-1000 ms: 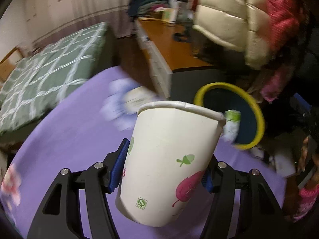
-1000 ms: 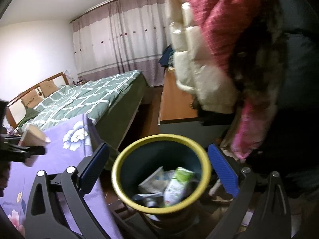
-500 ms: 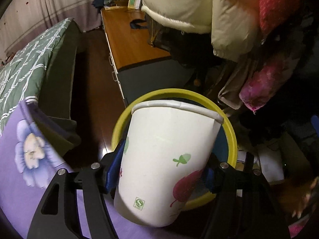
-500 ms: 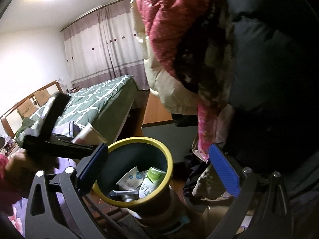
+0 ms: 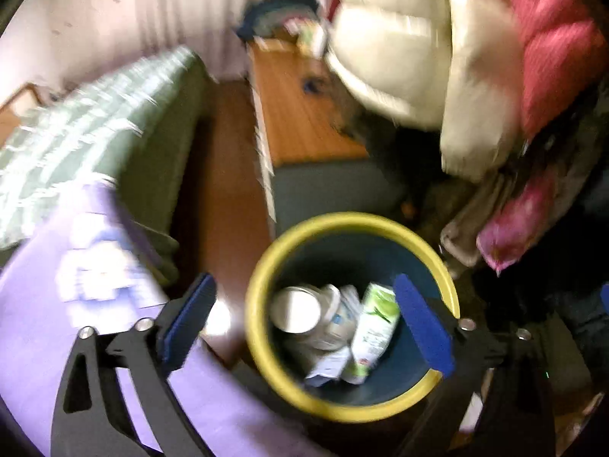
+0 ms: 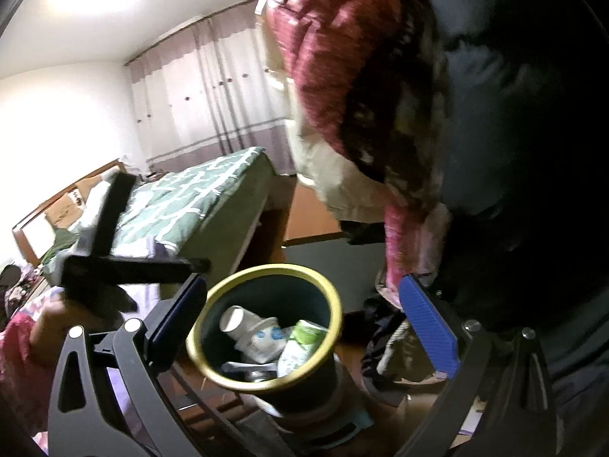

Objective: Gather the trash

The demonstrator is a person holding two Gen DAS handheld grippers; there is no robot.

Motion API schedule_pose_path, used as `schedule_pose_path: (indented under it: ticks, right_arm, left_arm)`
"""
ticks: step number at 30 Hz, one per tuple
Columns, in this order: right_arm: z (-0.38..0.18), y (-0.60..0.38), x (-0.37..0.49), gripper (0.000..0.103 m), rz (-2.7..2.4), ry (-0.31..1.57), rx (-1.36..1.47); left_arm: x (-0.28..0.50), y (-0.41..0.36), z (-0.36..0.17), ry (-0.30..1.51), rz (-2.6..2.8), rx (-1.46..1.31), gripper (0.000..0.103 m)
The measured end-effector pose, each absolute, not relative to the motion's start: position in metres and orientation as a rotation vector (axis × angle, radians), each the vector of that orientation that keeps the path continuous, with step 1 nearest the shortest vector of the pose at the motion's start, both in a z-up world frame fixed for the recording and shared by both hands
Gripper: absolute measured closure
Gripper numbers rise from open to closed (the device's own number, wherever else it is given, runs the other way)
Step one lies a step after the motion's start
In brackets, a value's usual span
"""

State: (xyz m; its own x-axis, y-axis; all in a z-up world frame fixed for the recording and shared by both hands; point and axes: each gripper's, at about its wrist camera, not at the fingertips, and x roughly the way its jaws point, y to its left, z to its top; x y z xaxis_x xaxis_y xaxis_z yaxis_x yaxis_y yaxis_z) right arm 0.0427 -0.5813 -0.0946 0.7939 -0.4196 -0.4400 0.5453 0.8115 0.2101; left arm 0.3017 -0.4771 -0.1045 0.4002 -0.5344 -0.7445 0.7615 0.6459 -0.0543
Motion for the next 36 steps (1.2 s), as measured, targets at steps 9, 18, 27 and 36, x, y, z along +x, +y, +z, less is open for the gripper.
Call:
schedule_pose_path:
  ticks: [9, 18, 27, 36]
  right_arm:
    - [-0.082, -0.532, 0.055, 0.007, -0.388, 0.402, 0.271]
    - [-0.060, -0.478, 0.049, 0.007, -0.303, 0.387, 0.189]
    - [-0.042, -0.447, 0.025, 0.007, -0.255, 0.379, 0.124]
    - [-0.032, -0.432, 0.004, 0.007, -0.242, 0.354, 0.117]
  left_arm:
    - [0.248, -0.302, -0.035, 0.626, -0.574, 0.101, 0.005]
    - [0.175, -0.146, -0.009, 0.494, -0.299, 0.061, 0.005]
    - [0.098, -0.038, -0.016, 0.469, -0.104, -0.033, 0.005]
    - [0.056, -0.017, -0.011, 0.415, -0.043, -0.036, 0.005]
